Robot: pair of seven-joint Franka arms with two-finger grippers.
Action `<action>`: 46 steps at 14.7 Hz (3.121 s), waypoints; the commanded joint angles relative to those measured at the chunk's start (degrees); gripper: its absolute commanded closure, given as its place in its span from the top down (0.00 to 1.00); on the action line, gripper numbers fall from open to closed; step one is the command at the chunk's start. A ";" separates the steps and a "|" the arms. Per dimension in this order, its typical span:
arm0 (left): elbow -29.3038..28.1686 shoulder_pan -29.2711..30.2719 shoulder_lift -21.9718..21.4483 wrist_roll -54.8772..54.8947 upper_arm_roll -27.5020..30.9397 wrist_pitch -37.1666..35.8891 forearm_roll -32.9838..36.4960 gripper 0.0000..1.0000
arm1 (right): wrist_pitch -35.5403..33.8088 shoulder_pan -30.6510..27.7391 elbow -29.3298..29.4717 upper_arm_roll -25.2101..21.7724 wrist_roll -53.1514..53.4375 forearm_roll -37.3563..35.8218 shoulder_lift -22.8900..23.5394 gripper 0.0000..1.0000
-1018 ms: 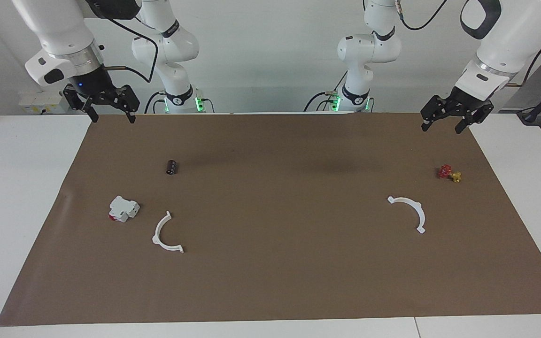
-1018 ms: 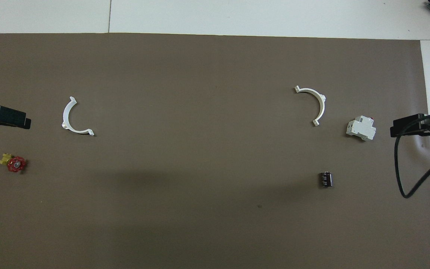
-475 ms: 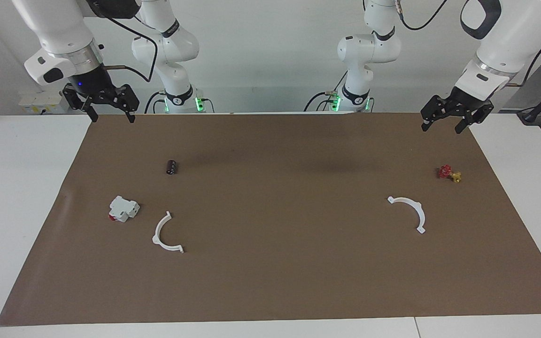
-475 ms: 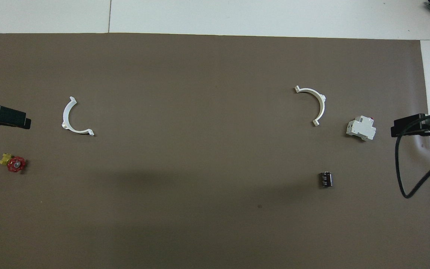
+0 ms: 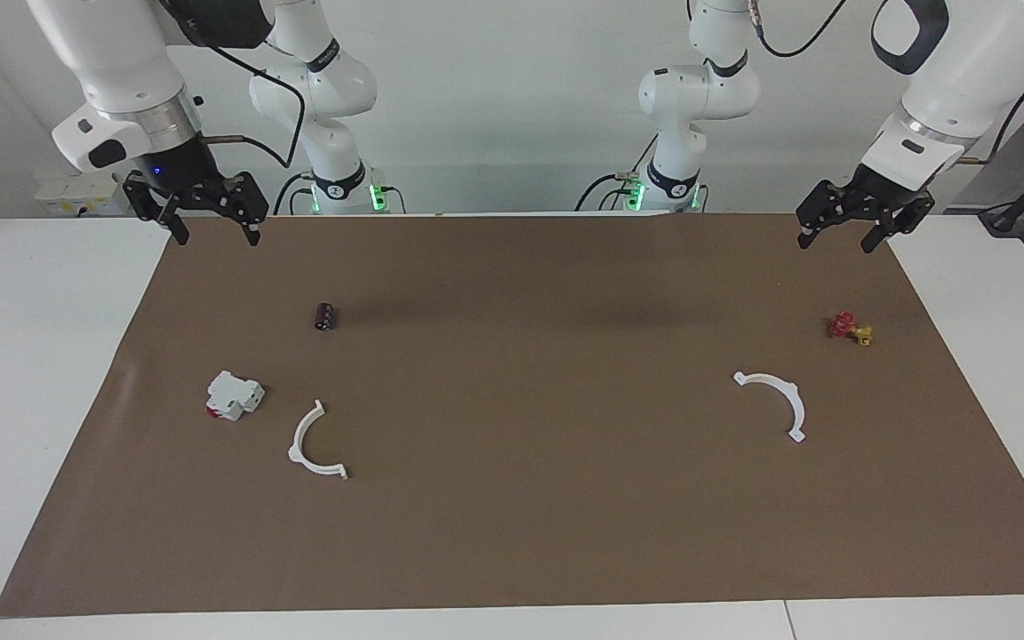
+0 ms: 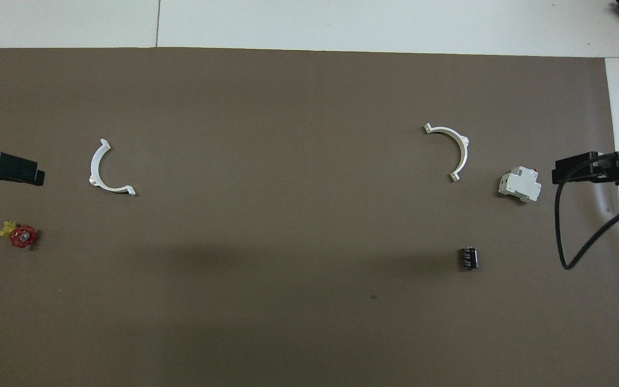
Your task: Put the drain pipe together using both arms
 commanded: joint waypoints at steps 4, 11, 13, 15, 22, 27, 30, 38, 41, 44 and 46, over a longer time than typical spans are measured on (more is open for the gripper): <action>-0.02 0.29 -0.24 0.06 -0.04 -0.73 -0.57 1.00 | 14.46 -0.20 -0.31 0.54 -8.11 4.01 12.58 1.00; -0.10 0.29 -0.24 0.06 -0.04 -0.73 -0.57 1.00 | 35.56 -1.16 -1.19 1.77 -29.71 6.83 25.86 1.00; -0.10 0.29 -0.24 0.06 -0.04 -0.73 -0.66 1.00 | 38.38 -2.30 -2.07 1.69 -45.51 15.59 29.20 1.00; -0.10 0.29 -0.24 0.06 -0.04 -0.73 -0.57 1.00 | 43.29 -2.93 -5.48 1.69 -51.37 17.56 29.83 1.00; -0.02 0.29 -0.24 0.06 -0.04 -0.73 -0.57 1.00 | 49.03 -1.96 -8.58 1.60 -51.12 17.56 31.15 0.72; -0.02 0.29 -0.24 0.06 -0.04 -0.73 -0.57 1.00 | 49.73 -1.17 -9.19 1.51 -51.12 16.51 31.41 0.00; -0.45 -0.67 -0.68 -0.02 -0.57 -2.31 -0.57 1.00 | 48.95 -1.17 -8.93 1.33 -49.89 16.42 31.15 0.00; -0.54 2.57 -0.77 0.32 0.05 -2.48 -0.48 1.00 | 36.74 6.11 -6.38 1.24 -20.24 7.83 24.57 0.00; -0.80 2.75 -1.03 -0.29 0.05 -1.52 -0.48 1.00 | 33.56 12.61 -6.47 1.25 -6.25 5.70 22.63 0.00; -4.92 2.75 -2.35 -0.29 0.13 2.07 -0.48 1.00 | 34.17 19.56 -6.55 1.16 7.02 3.60 22.45 0.00; -6.42 2.75 -2.35 -1.42 0.05 3.92 -0.48 1.00 | 34.87 22.98 -6.64 1.33 11.44 2.10 22.54 0.00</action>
